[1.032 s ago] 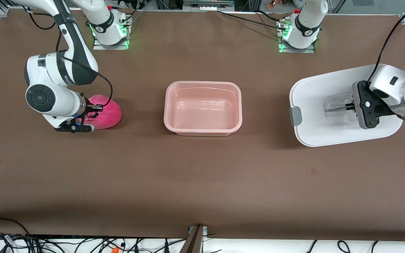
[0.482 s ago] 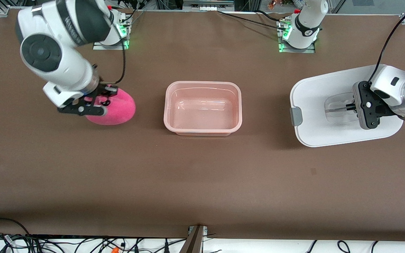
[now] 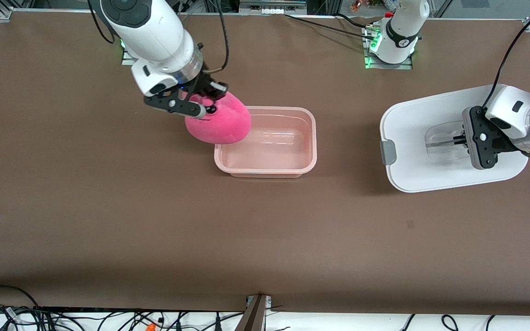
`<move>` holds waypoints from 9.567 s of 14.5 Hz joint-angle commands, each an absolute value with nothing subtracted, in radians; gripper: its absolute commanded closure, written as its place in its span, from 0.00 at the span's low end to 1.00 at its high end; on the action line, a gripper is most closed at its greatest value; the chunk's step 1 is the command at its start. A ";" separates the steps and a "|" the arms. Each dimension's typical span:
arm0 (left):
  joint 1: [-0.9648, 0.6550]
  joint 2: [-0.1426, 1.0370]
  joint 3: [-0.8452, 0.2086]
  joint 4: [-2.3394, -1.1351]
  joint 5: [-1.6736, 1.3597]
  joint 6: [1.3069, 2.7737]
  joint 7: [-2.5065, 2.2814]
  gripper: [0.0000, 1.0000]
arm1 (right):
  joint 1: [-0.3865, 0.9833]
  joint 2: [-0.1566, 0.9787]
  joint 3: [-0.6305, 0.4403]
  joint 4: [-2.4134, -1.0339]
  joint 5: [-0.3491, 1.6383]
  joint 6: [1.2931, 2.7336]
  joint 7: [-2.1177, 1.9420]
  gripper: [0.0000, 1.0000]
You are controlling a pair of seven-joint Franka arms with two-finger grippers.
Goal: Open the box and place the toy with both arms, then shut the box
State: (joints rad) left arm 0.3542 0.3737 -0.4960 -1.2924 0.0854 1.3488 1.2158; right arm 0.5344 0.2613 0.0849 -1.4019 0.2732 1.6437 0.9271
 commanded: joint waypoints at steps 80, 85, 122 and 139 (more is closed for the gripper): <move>-0.296 0.485 -0.543 -1.740 0.195 2.270 0.678 1.00 | 0.184 0.011 -0.160 -1.744 -0.025 1.758 -0.055 0.00; -0.299 0.483 -0.543 -1.740 0.195 2.185 0.678 1.00 | 0.184 0.012 -0.160 -1.741 -0.026 1.758 -0.040 0.00; -0.067 -0.014 -0.048 -1.597 0.009 1.537 0.258 0.00 | 0.183 0.044 -0.160 -1.690 -0.025 1.758 -0.041 0.00; -0.017 -0.035 -0.011 -1.664 0.011 1.672 -0.026 0.00 | 0.183 0.046 -0.161 -1.690 -0.025 1.758 -0.041 0.00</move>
State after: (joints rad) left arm -0.0284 -0.0229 0.0025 -1.6667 0.0008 1.6699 -0.0125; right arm 0.1766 0.0343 -0.1557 -1.7130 -0.0098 1.7625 -0.0424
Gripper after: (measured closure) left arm 0.000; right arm 0.000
